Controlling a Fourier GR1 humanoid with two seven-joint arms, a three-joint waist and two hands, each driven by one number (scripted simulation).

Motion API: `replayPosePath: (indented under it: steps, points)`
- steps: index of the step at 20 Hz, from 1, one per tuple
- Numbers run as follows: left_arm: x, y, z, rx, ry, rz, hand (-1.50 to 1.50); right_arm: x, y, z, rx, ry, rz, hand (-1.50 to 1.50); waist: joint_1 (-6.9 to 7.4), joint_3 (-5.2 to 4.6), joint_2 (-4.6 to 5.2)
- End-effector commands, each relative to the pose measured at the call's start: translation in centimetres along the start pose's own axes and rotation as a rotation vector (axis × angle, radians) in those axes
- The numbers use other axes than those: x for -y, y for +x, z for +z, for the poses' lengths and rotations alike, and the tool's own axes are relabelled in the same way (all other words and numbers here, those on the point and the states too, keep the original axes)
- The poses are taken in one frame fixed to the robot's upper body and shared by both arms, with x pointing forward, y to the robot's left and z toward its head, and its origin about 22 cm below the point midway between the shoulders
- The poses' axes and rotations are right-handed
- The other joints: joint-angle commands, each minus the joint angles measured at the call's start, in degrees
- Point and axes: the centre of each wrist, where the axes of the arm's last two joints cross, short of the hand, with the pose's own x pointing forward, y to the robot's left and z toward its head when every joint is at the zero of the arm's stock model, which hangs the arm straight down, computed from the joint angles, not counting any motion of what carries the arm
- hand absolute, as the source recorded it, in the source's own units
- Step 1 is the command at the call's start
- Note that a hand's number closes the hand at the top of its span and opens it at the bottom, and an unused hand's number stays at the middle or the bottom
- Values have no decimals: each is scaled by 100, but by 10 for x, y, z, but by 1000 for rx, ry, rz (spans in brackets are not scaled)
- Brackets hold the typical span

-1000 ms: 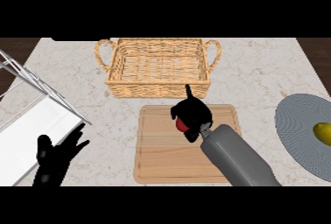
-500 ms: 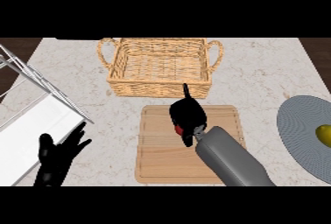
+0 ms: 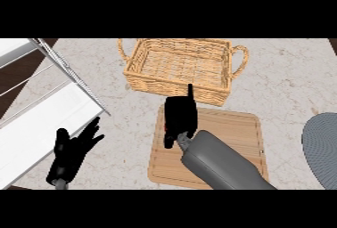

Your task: Pick the tomato from the cutting board and place it in the basket

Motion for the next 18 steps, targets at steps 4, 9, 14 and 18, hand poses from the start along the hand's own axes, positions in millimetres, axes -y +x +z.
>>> replayPosePath:
  steps: [4, 9, 14, 18]
  points:
    - [3, -5, -4, -54, -14, -23, 0, 70, 26, 26, 24, -250, -548, 150, 186, 45, 62]
    - [0, -1, -9, -55, 7, -28, 0, 111, 52, 46, 76, -466, -719, 150, 100, -10, -10]
    - [-8, -11, -7, -85, 34, -7, 0, 153, 69, 45, 31, -587, -787, 150, -90, -32, -23]
    - [-3, -6, -4, -73, 23, -4, 0, 187, 82, 42, -40, -633, -783, 150, -142, -34, -40]
